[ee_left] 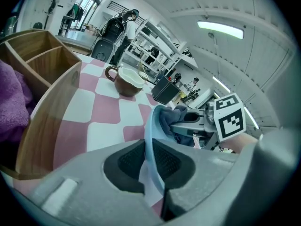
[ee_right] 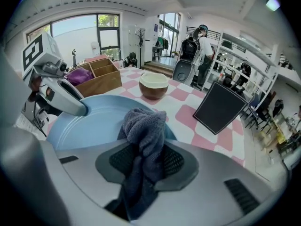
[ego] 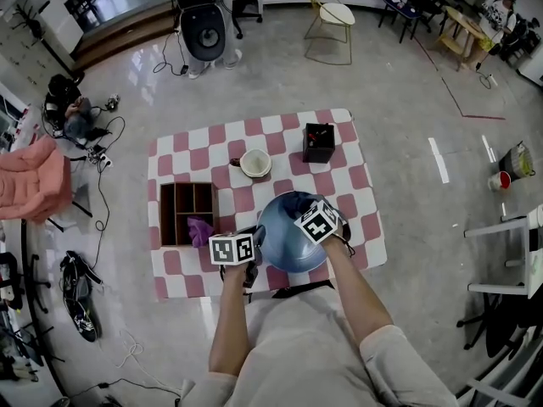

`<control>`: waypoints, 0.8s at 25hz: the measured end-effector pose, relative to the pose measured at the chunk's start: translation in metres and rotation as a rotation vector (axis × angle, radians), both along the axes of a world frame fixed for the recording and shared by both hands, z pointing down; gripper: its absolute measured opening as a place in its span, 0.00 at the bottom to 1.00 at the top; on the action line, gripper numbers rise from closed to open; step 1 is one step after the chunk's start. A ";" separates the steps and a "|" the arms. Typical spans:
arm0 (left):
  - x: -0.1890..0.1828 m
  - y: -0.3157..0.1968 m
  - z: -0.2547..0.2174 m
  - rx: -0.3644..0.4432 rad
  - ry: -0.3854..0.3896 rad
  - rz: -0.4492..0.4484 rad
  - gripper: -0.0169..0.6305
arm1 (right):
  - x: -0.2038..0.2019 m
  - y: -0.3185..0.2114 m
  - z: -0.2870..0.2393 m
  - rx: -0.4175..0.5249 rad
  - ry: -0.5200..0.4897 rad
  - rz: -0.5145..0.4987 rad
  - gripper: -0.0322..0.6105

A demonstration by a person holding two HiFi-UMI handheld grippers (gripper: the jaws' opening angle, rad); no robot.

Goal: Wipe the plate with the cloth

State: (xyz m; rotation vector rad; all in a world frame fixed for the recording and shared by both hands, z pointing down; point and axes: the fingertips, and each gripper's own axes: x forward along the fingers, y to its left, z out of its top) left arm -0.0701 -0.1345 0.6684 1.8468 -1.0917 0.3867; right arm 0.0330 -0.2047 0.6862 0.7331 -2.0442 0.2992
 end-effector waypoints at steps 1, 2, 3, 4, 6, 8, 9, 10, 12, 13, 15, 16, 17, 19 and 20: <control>0.000 0.000 0.000 0.001 -0.002 0.001 0.08 | 0.004 -0.001 0.001 -0.001 0.006 0.009 0.25; 0.000 -0.001 -0.001 0.003 -0.002 0.002 0.09 | 0.008 -0.002 0.002 -0.002 0.013 0.016 0.25; 0.000 0.000 -0.001 0.004 -0.002 0.002 0.09 | 0.012 -0.002 0.003 -0.002 0.020 0.021 0.25; 0.000 0.000 0.000 0.003 -0.002 0.002 0.09 | 0.016 -0.002 0.005 -0.004 0.028 0.025 0.25; 0.000 0.002 0.001 0.000 -0.001 0.000 0.09 | 0.025 0.001 0.007 -0.014 0.045 0.029 0.25; 0.000 0.003 0.001 0.000 0.000 0.000 0.09 | 0.036 0.004 0.010 -0.027 0.068 0.024 0.25; 0.000 0.003 0.002 0.000 0.001 0.000 0.09 | 0.041 0.006 0.012 -0.031 0.085 0.017 0.25; 0.000 0.003 0.002 0.000 0.005 0.000 0.09 | 0.046 0.009 0.014 -0.037 0.102 0.009 0.25; -0.001 0.002 0.003 0.000 0.013 -0.002 0.09 | 0.054 0.015 0.018 -0.054 0.127 -0.006 0.24; -0.001 0.002 0.002 0.001 0.014 -0.002 0.09 | 0.057 0.019 0.019 -0.067 0.135 -0.012 0.24; 0.000 0.001 0.001 0.004 0.014 0.001 0.09 | 0.063 0.027 0.020 -0.103 0.152 -0.026 0.24; 0.000 0.001 0.000 0.005 0.015 0.002 0.09 | 0.066 0.032 0.020 -0.124 0.162 -0.036 0.24; 0.000 0.001 -0.001 0.005 0.018 0.002 0.09 | 0.068 0.037 0.020 -0.144 0.170 -0.047 0.24; 0.001 0.001 -0.001 0.006 0.022 0.001 0.09 | 0.072 0.047 0.021 -0.176 0.184 -0.069 0.24; 0.000 0.001 0.000 0.006 0.023 0.001 0.09 | 0.073 0.052 0.022 -0.186 0.187 -0.076 0.24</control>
